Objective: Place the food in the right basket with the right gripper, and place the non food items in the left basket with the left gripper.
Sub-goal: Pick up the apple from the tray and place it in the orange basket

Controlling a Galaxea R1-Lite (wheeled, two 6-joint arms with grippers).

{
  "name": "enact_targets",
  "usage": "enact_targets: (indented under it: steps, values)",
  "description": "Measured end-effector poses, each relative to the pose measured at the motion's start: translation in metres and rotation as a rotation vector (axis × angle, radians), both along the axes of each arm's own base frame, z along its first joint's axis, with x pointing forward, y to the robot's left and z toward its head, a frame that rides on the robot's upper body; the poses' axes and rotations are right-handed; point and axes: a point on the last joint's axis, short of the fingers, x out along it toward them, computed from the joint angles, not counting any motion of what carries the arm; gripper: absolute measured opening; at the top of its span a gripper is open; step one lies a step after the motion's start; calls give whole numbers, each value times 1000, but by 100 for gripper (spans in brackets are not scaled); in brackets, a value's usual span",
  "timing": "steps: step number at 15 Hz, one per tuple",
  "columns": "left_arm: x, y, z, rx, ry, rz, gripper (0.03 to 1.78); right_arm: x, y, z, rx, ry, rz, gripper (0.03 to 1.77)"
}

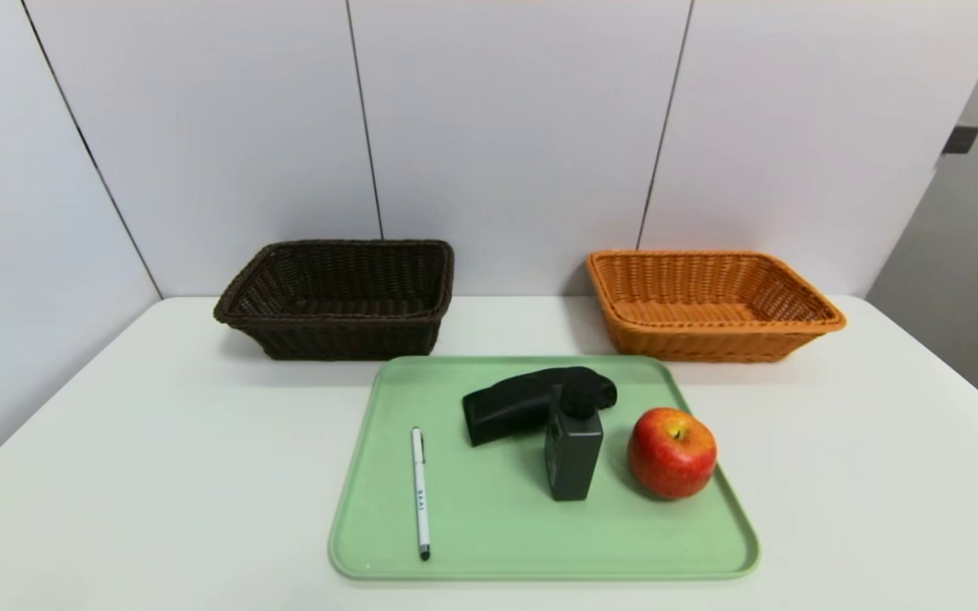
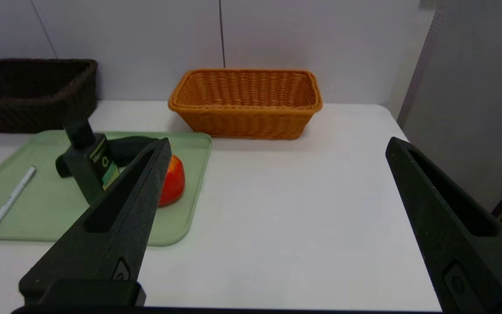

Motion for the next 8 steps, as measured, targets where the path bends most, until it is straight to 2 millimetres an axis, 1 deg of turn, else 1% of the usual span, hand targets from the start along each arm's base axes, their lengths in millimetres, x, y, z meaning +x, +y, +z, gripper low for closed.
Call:
enact_targets:
  steps: [2,3,4,6,8]
  values:
    - [22,0,28,1,7,-8,169,13,0,41,-1,-9,3,170]
    - [38,0,42,1,15,-11,169,24,0,60,-3,-3,3,170]
    - [51,0,52,1,22,-13,169,35,0,72,-7,12,6,170]
    - [82,-1,65,2,58,-19,169,64,-1,90,-19,63,18,170]
    - [108,-2,69,3,95,-32,169,97,1,96,-27,139,51,170]
